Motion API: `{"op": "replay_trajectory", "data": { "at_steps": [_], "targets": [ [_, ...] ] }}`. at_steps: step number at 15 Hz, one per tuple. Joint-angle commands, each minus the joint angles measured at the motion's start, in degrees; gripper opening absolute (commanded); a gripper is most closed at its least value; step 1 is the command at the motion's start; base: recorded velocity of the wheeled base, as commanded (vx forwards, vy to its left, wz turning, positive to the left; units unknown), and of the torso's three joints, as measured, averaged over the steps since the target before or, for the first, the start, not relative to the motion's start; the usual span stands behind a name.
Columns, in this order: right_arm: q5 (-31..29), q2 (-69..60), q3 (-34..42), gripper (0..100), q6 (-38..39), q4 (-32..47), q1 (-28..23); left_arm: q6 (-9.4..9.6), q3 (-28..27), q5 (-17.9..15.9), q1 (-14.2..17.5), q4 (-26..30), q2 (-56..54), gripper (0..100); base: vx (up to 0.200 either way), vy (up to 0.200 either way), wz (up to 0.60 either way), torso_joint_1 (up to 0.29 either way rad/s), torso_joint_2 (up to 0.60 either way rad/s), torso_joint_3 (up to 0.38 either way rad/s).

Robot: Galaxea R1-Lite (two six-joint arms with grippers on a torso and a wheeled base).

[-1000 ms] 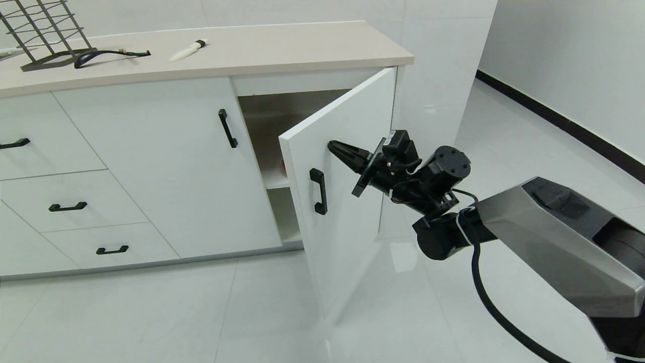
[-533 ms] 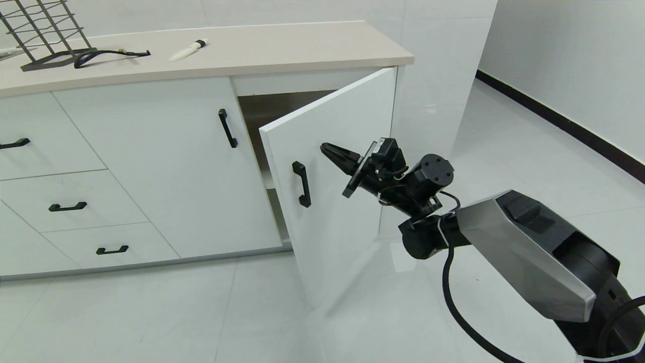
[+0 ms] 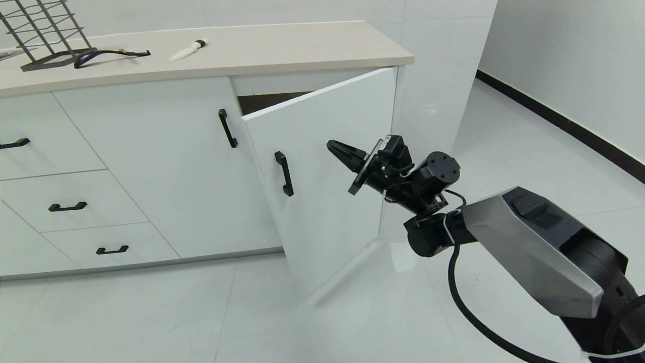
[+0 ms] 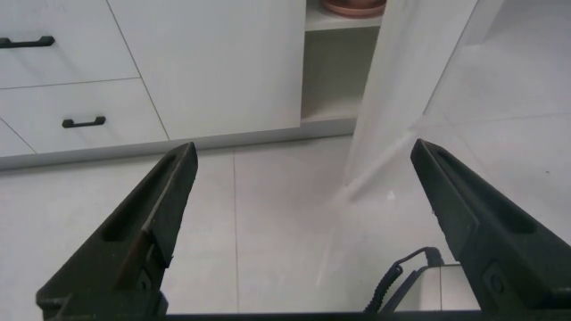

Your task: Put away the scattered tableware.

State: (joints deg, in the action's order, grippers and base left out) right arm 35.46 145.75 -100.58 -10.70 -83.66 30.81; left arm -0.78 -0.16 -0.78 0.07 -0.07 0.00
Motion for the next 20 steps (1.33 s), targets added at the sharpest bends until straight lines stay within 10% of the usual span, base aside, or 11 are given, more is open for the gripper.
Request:
{"op": "replay_trajectory", "data": {
  "at_steps": [1, 14, 20],
  "targets": [
    [0.4, -8.82, 10.23, 0, -0.2, -0.36, -1.54, -0.01, 0.07, -0.01, 0.01, -0.01, 0.0, 100, 0.0, 0.0, 0.0, 0.0, 0.0, 0.0],
    [1.36, -54.96, 67.71, 0, -1.16, -1.5, -7.43, 1.31, 0.07, 1.48, 0.01, 0.16, 0.0, 100, 0.0, 0.0, 0.0, 0.0, 0.0, 0.0],
    [1.36, -89.5, 97.42, 0, -1.95, -0.45, -23.95, 0.96, 0.07, 1.48, 0.01, 0.16, 0.0, 100, 0.0, 0.0, 0.0, 0.0, 0.0, 0.0]
  ]
}}
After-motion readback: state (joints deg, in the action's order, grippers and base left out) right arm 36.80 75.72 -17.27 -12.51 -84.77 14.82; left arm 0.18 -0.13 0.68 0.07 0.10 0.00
